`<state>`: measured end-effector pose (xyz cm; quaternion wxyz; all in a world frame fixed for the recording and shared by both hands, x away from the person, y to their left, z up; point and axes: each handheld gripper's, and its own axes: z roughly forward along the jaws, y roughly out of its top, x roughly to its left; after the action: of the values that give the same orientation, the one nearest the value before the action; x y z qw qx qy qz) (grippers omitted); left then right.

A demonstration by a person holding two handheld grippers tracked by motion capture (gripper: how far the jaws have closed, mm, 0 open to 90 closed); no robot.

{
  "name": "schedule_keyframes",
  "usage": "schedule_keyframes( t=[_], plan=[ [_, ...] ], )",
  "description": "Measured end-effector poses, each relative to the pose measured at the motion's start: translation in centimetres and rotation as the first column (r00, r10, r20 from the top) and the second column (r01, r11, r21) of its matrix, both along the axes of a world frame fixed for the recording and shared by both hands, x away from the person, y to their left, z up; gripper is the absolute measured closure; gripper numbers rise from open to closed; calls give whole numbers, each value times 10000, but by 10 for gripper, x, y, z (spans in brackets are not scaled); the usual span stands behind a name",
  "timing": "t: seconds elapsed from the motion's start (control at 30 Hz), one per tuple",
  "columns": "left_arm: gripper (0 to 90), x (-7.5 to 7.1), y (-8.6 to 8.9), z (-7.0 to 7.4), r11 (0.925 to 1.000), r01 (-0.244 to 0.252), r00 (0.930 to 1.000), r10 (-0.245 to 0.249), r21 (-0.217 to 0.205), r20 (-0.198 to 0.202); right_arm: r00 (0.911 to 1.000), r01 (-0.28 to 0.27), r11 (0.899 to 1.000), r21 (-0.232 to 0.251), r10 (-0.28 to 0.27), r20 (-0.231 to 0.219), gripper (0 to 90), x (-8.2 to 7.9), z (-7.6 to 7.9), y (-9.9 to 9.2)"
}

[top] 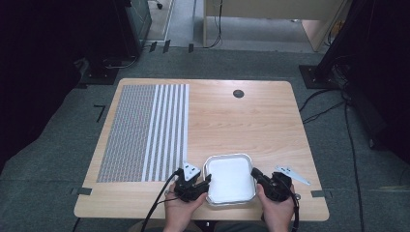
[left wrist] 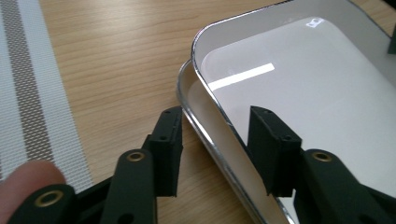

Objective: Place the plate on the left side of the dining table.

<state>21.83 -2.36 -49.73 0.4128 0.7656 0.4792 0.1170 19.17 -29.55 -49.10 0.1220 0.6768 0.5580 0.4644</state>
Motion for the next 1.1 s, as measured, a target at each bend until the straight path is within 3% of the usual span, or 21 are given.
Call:
schedule_keyframes(
  t=[0.17, 0.3, 0.33, 0.37, 0.43, 0.5, 0.63, 0.73, 0.8, 1.1],
  plan=[
    [549, -3, -3, 1, 9998, 121, 9999, -119, -133, 103, 9993, 369, 9991, -213, -368, 68, 900, -3, 4, -6],
    [561, -5, -5, 2, 9997, 236, 9995, -235, -59, 190, 9997, 199, 9995, -255, -203, -153, 898, 1, 1, -9],
    [571, -5, -6, 2, 9997, 223, 9995, -222, -33, 236, 9998, 184, 9971, -742, -190, -74, 878, 1, 3, -5],
    [571, -6, -6, 2, 9998, 201, 9994, -200, -14, 265, 9998, 184, 9971, -742, -190, -74, 878, 1, 3, -5],
    [578, -6, -6, 2, 9998, 198, 9993, -199, 30, 312, 9998, -132, 9899, -1411, 109, -173, 840, 3, 0, 3],
    [580, -7, -7, 2, 9998, 180, 9992, -184, 103, 353, 9991, -155, 9849, -1727, 85, -412, 884, 4, -3, 7],
    [583, -8, -8, 2, 9999, 156, 9993, -157, 21, 347, 9983, 281, 9875, -1552, -356, -457, 894, 5, -2, 9],
    [581, -9, -9, 5, 9996, 240, 9990, -234, -169, 375, 9958, 648, 9925, -1037, -711, -579, 896, 4, -3, 7],
    [585, -9, -9, 8, 9994, 234, 9990, -224, -263, 397, 9946, 908, 9927, -788, -944, -433, 896, 2, 1, 9],
    [664, -6, -2, 21, 9993, -64, 9974, 90, -357, 711, 9950, 988, 9945, -359, -994, -140, 896, 5, 14, 22]
  ],
)
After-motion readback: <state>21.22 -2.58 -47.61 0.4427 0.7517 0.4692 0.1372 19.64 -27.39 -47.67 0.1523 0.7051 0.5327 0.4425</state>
